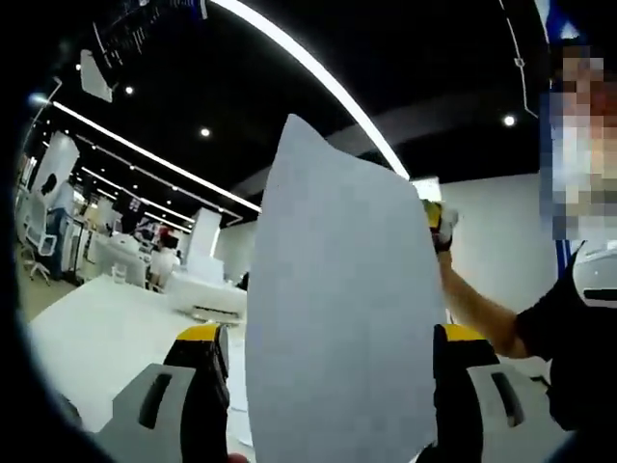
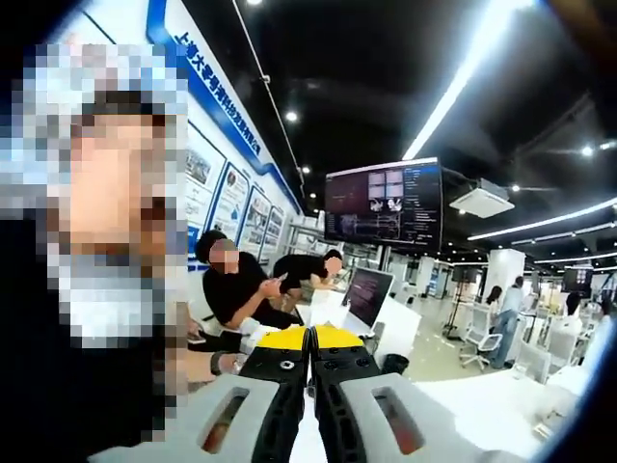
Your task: Organize the stack of printing papers by aligning and flattening the scattered papers on the table
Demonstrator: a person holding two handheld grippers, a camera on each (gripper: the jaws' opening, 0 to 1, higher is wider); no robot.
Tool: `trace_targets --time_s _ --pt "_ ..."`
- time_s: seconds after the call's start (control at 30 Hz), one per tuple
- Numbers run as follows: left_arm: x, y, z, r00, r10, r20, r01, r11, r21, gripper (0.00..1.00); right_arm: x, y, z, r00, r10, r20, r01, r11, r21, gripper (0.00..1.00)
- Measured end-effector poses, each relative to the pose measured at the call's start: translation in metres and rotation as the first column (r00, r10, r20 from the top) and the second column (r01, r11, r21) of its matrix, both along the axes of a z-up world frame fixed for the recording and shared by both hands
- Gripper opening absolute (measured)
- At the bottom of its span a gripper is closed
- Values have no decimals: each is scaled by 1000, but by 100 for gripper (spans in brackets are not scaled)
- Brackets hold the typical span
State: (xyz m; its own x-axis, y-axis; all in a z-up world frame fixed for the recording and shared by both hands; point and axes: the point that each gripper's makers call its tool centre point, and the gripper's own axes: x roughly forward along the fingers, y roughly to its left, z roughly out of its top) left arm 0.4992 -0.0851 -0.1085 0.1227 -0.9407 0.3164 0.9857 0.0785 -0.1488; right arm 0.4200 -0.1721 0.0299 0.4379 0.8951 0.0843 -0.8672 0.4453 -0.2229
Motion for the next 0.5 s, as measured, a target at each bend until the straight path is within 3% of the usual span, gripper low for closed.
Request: trace_targets --time_s 0.2,0.5 --pt "-2 -3 0 1000 0 31 0 1000 6 80 9 -8 -3 999 -34 -1 34 999 21 0" --pt "-5 -6 1 998 -16 55 16 1000 10 66 22 -13 -8 991 -125 43 126 992 -22 0"
